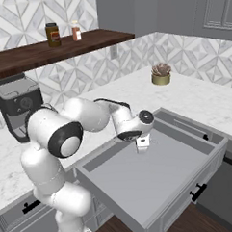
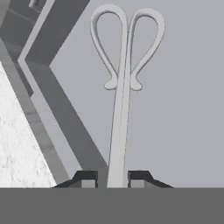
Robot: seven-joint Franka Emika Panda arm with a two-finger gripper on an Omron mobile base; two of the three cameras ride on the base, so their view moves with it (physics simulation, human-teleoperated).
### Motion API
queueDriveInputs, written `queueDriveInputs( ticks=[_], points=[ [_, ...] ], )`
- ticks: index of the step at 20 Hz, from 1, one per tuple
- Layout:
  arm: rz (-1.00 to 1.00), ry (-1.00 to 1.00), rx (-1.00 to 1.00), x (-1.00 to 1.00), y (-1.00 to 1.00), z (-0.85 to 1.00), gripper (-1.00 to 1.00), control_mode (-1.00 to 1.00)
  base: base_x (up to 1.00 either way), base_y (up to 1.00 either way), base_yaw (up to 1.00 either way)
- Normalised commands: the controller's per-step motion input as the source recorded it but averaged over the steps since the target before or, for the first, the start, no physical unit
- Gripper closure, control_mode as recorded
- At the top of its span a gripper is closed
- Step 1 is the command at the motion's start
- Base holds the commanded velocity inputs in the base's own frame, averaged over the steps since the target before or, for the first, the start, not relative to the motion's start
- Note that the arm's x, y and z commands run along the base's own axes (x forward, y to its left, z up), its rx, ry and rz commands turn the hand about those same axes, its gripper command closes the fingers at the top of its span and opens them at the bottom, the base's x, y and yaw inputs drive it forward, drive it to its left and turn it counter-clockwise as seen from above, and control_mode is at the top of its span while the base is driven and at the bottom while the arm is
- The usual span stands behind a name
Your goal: Pick the tongs from the drawer and place it on the counter.
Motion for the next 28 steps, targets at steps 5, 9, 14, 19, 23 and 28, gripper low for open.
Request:
queueDriveInputs(
  ticks=[5, 9, 14, 19, 23, 28],
  points=[
    [0.01, -0.13, -0.07, 0.1, 0.97, 1.0, 1.0, -1.0, 0.0, 0.0, 0.0],
    [0.04, 0.0, -0.23, 0.38, 1.0, 0.48, 1.0, -1.0, 0.0, 0.0, 0.0],
    [0.04, 0.08, -0.14, 0.29, 0.82, 0.14, 1.0, -1.0, 0.0, 0.0, 0.0],
    [0.0, 0.03, 0.0, 0.11, 0.32, -0.21, 1.0, -1.0, 0.0, 0.0, 0.0],
    [0.02, 0.06, 0.0, 0.11, 0.32, -0.39, 1.0, -1.0, 0.0, 0.0, 0.0],
    [0.01, 0.05, -0.03, 0.27, 0.4, -0.52, 1.0, -1.0, 0.0, 0.0, 0.0]
  ],
)
